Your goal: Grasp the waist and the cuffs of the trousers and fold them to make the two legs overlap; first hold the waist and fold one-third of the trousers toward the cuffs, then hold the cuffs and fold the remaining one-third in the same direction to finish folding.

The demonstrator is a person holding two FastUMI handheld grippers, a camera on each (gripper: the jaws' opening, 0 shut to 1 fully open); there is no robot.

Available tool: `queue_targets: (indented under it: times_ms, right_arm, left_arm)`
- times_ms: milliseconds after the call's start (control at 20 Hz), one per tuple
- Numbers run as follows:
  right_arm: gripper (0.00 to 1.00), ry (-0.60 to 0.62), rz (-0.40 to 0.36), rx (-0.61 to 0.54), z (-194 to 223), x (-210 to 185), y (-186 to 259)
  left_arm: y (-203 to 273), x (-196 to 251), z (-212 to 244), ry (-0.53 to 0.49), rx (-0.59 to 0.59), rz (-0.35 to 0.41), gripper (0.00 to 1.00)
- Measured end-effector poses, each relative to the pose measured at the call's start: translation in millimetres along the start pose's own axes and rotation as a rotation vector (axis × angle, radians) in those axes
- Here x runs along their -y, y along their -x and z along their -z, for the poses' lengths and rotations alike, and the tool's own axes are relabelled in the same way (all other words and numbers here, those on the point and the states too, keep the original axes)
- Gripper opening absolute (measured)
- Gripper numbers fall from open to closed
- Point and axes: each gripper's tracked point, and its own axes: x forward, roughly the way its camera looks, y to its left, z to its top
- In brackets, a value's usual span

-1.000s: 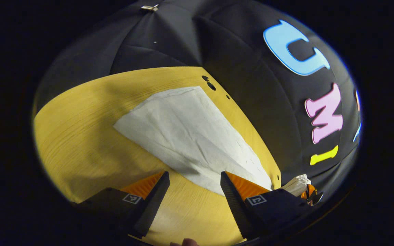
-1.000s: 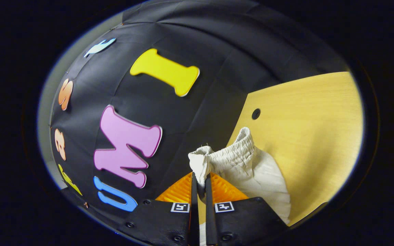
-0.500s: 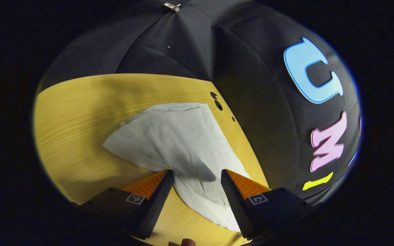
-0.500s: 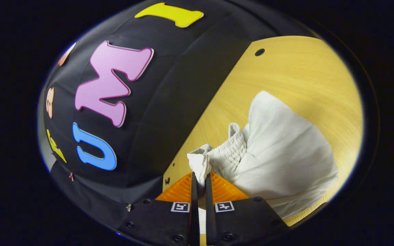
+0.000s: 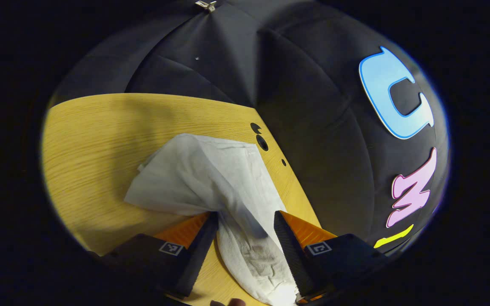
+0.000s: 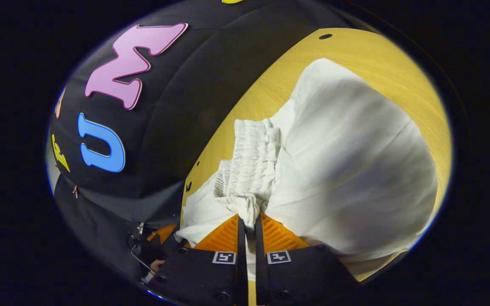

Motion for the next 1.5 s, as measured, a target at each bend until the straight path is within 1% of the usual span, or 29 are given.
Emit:
queue_targets:
  times_ms: [50, 150, 250, 300, 350, 400, 450, 500, 550, 600, 650, 700, 750, 800, 850, 900, 950, 1000, 1050, 1150, 1200, 1250, 1300, 1350, 1400, 1450, 1500]
  right_arm:
    - [0.11, 0.014, -0.005, -0.005, 2, 3, 1]
    - [0.11, 0.028, -0.006, -0.005, 3, 3, 0]
    - [0.11, 0.017, 0.0, -0.014, 6, 2, 2]
    - [0.14, 0.009, 0.0, -0.018, 7, 0, 4]
    - [0.19, 0.0, -0.001, -0.021, 8, -2, 4]
    - [0.2, -0.014, -0.005, -0.026, 8, -6, 7]
    - [0.12, -0.032, -0.016, -0.035, 11, -12, 11]
    - [0.29, -0.054, -0.038, -0.043, 14, -21, 19]
    - [0.36, -0.07, -0.062, -0.043, 15, -28, 27]
    - [0.26, -0.083, -0.097, -0.038, 14, -39, 34]
    - [0.47, -0.1, -0.148, -0.02, 9, -53, 46]
    - [0.47, -0.106, -0.158, 0.018, -2, -60, 48]
    - [0.47, -0.1, -0.134, 0.085, -20, -56, 48]
    - [0.52, -0.075, -0.079, 0.155, -38, -42, 44]
    - [0.52, -0.046, -0.01, 0.206, -52, -24, 39]
    - [0.52, -0.026, 0.045, 0.232, -61, -9, 32]
    - [0.52, -0.016, 0.086, 0.233, -63, 3, 26]
    - [0.36, -0.015, 0.111, 0.222, -61, 10, 21]
    - [0.52, -0.007, 0.138, 0.212, -59, 18, 17]
    - [0.53, 0.037, 0.171, 0.211, -56, 27, 13]
    - [0.48, 0.047, 0.175, 0.204, -54, 28, 13]
    - [0.47, 0.058, 0.181, 0.203, -54, 27, 13]
    - [0.37, 0.077, 0.183, 0.194, -52, 25, 14]
    - [0.46, 0.091, 0.157, 0.191, -50, 16, 15]
    - [0.37, 0.097, 0.117, 0.192, -49, 5, 17]
    - [0.53, 0.094, 0.088, 0.177, -43, -3, 18]
    - [0.38, 0.099, 0.086, 0.145, -32, -2, 14]
  left_arm:
    - [-6, 1, -1, 0.003, 0.002, -0.005, 0.88]
    - [-19, -4, -1, 0.015, -0.01, -0.027, 0.78]
    - [-29, -6, 6, 0.054, -0.048, -0.023, 0.44]
    - [-29, -4, 10, 0.091, -0.066, -0.001, 0.27]
    - [-30, -2, 9, 0.136, -0.068, 0.032, 0.22]
    - [-29, -1, 7, 0.168, -0.068, 0.059, 0.12]
    - [-27, -1, 7, 0.179, -0.069, 0.065, 0.11]
    - [-25, -3, 8, 0.169, -0.073, 0.064, 0.06]
    - [-22, -4, 9, 0.156, -0.074, 0.059, 0.06]
    - [-22, -4, 8, 0.154, -0.073, 0.054, 0.06]
    - [-19, -4, 8, 0.169, -0.072, 0.05, 0.06]
    - [-15, -5, 9, 0.177, -0.069, 0.048, 0.06]
    - [-10, -9, 10, 0.182, -0.062, 0.043, 0.06]
    - [-2, -12, 12, 0.185, -0.053, 0.039, 0.06]
    - [5, -13, 14, 0.192, -0.043, 0.03, 0.06]
    - [14, -16, 15, 0.199, -0.031, 0.024, 0.06]
    - [22, -18, 17, 0.205, -0.015, 0.021, 0.06]
    - [32, -18, 17, 0.212, 0.0, 0.024, 0.06]
    - [41, -13, 16, 0.215, 0.02, 0.035, 0.06]
    - [59, -1, 10, 0.193, 0.055, 0.065, 0.06]
    - [67, 7, 6, 0.176, 0.067, 0.08, 0.06]
    - [72, 16, 7, 0.158, 0.072, 0.093, 0.05]
    - [79, 25, 8, 0.145, 0.075, 0.104, 0.05]
    - [83, 33, 8, 0.13, 0.08, 0.117, 0.06]
    - [87, 41, 9, 0.111, 0.086, 0.127, 0.05]
    - [88, 48, 10, 0.094, 0.088, 0.132, 0.05]
    - [91, 54, 9, 0.079, 0.098, 0.139, 0.05]
